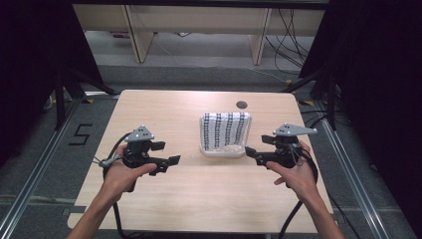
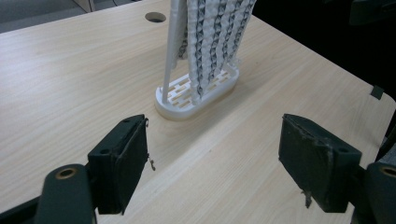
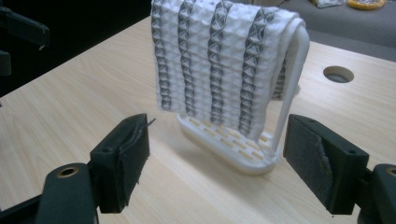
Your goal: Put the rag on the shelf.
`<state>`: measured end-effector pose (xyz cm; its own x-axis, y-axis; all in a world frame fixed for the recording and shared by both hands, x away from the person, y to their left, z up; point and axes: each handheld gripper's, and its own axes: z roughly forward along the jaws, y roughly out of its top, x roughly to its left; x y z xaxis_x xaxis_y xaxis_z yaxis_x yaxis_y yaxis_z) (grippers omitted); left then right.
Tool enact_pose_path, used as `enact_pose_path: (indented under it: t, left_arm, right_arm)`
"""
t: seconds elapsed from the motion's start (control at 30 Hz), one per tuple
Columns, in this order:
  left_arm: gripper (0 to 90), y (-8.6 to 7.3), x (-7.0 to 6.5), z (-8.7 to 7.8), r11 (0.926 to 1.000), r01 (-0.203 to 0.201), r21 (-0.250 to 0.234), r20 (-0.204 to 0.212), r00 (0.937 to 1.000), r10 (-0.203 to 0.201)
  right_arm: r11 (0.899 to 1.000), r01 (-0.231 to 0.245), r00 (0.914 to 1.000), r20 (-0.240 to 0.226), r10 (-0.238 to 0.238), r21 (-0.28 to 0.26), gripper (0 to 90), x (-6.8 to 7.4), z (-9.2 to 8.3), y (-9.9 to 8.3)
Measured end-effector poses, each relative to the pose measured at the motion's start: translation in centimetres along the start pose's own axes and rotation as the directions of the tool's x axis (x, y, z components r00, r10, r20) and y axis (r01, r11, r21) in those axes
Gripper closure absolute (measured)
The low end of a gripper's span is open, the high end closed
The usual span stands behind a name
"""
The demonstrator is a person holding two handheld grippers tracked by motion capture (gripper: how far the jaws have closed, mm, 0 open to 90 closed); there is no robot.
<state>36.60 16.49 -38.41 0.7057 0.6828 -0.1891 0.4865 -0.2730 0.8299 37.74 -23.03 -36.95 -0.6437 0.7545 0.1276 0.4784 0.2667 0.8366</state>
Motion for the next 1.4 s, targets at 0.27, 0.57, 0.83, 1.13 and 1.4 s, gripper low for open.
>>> enact_pose_path:
  t: [0.27, 0.57, 0.83, 1.13, 1.4]
  left_arm:
    - [23.2, -1.8, 0.1, 0.0, 0.9999, 0.012, -0.008, -0.004, 0.9999, -0.012]
    - [22.4, -4.0, 0.0, 0.5, 0.9997, -0.003, 0.023, -0.010, 0.9999, 0.003]
    - [22.1, -6.2, 0.1, 1.0, 0.9997, -0.017, 0.019, -0.019, 0.9997, 0.017]
    - [22.0, -8.5, -0.4, 0.9, 0.9994, -0.024, 0.025, -0.025, 0.9994, 0.025]
    - [22.1, -9.7, -1.2, 0.5, 0.9980, -0.053, 0.034, -0.046, 0.9975, 0.054]
  right_arm:
    - [1.000, -0.010, 0.9999, -0.010, 0.010, 0.011, 23.7, 0.2, 0.3, -1.0]
    - [0.999, -0.027, 0.9994, -0.020, 0.028, 0.028, 22.7, 0.8, 0.4, -2.6]
    - [0.999, -0.021, 0.9996, -0.019, 0.021, 0.038, 18.5, 1.4, 0.4, -3.9]
    - [0.999, 0.007, 1.0000, -0.007, -0.006, 0.049, 17.9, 2.1, 0.7, -6.0]
    - [0.998, -0.006, 0.9996, -0.028, 0.008, 0.070, 18.0, 2.6, 1.2, -7.4]
